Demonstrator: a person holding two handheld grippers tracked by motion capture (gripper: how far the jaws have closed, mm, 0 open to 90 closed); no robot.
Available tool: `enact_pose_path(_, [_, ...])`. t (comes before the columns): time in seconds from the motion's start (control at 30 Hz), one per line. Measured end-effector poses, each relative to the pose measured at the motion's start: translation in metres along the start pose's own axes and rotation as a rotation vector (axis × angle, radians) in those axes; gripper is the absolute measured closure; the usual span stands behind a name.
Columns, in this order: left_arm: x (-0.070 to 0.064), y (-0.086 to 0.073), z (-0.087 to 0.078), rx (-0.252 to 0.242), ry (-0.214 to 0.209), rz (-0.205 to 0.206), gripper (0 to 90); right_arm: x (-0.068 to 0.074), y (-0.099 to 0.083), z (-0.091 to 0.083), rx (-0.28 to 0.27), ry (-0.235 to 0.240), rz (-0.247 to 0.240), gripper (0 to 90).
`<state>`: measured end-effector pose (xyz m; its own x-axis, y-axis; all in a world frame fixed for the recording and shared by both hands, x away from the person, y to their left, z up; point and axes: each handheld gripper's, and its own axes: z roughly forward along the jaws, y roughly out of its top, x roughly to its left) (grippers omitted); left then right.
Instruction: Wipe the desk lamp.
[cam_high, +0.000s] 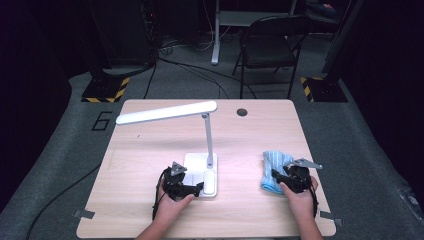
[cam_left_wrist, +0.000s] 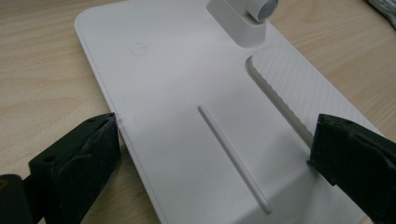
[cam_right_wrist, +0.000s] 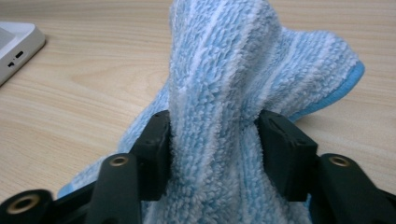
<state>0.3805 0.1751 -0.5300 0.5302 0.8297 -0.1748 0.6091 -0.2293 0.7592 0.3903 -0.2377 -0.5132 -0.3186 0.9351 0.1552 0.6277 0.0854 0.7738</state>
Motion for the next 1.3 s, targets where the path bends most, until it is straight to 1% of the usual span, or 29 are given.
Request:
enact_pose_path(0.07, [0.000, 0.000, 0.000, 0.001, -0.003, 0.002, 1.4, 0.001, 0.000, -0.001, -0.007, -0.001, -0.002, 40.3])
enact_pose_path(0.1, [0.000, 0.000, 0.001, -0.009, -0.003, -0.011, 1.4, 0.002, 0.001, -0.003, -0.013, -0.006, -0.001, 39.8])
enact_pose_path(0.17, [0.001, 0.000, 0.000, 0.003, -0.007, 0.005, 1.4, 0.004, 0.002, -0.006, -0.030, -0.007, -0.003, 38.2])
enact_pose_path(0.23, [0.000, 0.000, 0.001, -0.010, -0.008, -0.011, 1.4, 0.006, 0.005, -0.012, -0.064, -0.014, -0.017, 36.5])
enact_pose_path(0.27, [0.000, 0.000, 0.000, -0.009, -0.009, -0.010, 1.5, 0.008, 0.006, -0.015, -0.076, -0.019, -0.016, 35.6])
enact_pose_path(0.33, [0.000, 0.000, 0.000, -0.008, -0.010, -0.008, 1.5, 0.010, 0.008, -0.019, -0.098, -0.024, -0.033, 34.1])
enact_pose_path(0.37, [0.001, 0.000, 0.000, 0.003, -0.011, 0.008, 1.5, 0.011, 0.009, -0.020, -0.107, -0.024, -0.040, 33.6])
enact_pose_path(0.4, [0.002, 0.000, 0.000, 0.003, -0.011, 0.007, 1.5, 0.013, 0.010, -0.021, -0.118, -0.025, -0.049, 33.1])
enact_pose_path(0.43, [0.001, 0.000, 0.000, -0.007, -0.013, -0.004, 1.6, 0.015, 0.010, -0.022, -0.123, -0.019, -0.049, 32.7])
enact_pose_path(0.47, [0.002, 0.000, 0.000, -0.002, -0.014, 0.006, 1.6, 0.016, 0.010, -0.023, -0.121, -0.015, -0.060, 32.3])
enact_pose_path(0.53, [0.003, 0.001, 0.000, -0.004, -0.023, 0.009, 1.9, 0.021, 0.011, -0.022, -0.128, -0.005, -0.076, 32.0])
enact_pose_path(0.67, [0.005, 0.000, -0.001, -0.015, -0.025, 0.001, 3.9, 0.027, 0.011, -0.020, -0.114, 0.009, -0.100, 32.1])
enact_pose_path(0.73, [0.006, 0.001, -0.002, -0.009, -0.024, -0.002, 5.8, 0.030, 0.011, -0.019, -0.119, 0.018, -0.101, 32.4])
enact_pose_path(0.77, [0.007, 0.001, -0.003, -0.011, -0.028, -0.006, 7.3, 0.032, 0.011, -0.019, -0.113, 0.019, -0.110, 32.5])
enact_pose_path(0.8, [0.008, 0.001, -0.004, -0.007, -0.027, -0.004, 9.2, 0.034, 0.011, -0.019, -0.118, 0.023, -0.110, 32.9])
enact_pose_path(0.83, [0.009, 0.001, -0.004, -0.010, -0.031, -0.011, 10.9, 0.035, 0.012, -0.019, -0.116, 0.023, -0.122, 33.0])
enact_pose_path(0.9, [0.011, 0.002, -0.006, -0.007, -0.034, -0.001, 14.4, 0.039, 0.011, -0.017, -0.121, 0.029, -0.135, 33.0])
enact_pose_path(0.93, [0.012, 0.002, -0.007, -0.011, -0.036, 0.001, 15.2, 0.041, 0.011, -0.017, -0.113, 0.031, -0.137, 33.2])
enact_pose_path(0.97, [0.012, 0.002, -0.007, -0.012, -0.042, 0.002, 15.4, 0.042, 0.011, -0.016, -0.114, 0.040, -0.146, 33.3])
enact_pose_path(1.03, [0.012, 0.003, -0.008, -0.015, -0.042, 0.004, 16.3, 0.046, 0.010, -0.014, -0.106, 0.056, -0.147, 33.8])
enact_pose_path(1.07, [0.013, 0.003, -0.009, -0.014, -0.040, 0.011, 16.3, 0.049, 0.010, -0.012, -0.110, 0.073, -0.152, 33.9])
enact_pose_path(1.13, [0.014, 0.003, -0.010, -0.010, -0.041, 0.019, 17.1, 0.053, 0.009, -0.011, -0.099, 0.085, -0.164, 34.0])
enact_pose_path(1.17, [0.015, 0.004, -0.010, -0.006, -0.039, 0.028, 17.4, 0.057, 0.009, -0.010, -0.101, 0.097, -0.173, 34.0])
enact_pose_path(1.2, [0.016, 0.004, -0.011, -0.008, -0.044, 0.022, 17.7, 0.060, 0.009, -0.009, -0.096, 0.104, -0.173, 34.2])
enact_pose_path(1.23, [0.017, 0.004, -0.013, 0.003, -0.043, 0.032, 18.1, 0.063, 0.008, -0.008, -0.092, 0.117, -0.185, 34.5])
enact_pose_path(1.27, [0.018, 0.004, -0.012, -0.012, -0.038, 0.022, 18.4, 0.067, 0.008, -0.007, -0.082, 0.124, -0.187, 34.9])
enact_pose_path(1.3, [0.019, 0.005, -0.013, -0.013, -0.040, 0.023, 18.8, 0.069, 0.008, -0.005, -0.078, 0.137, -0.196, 35.4])
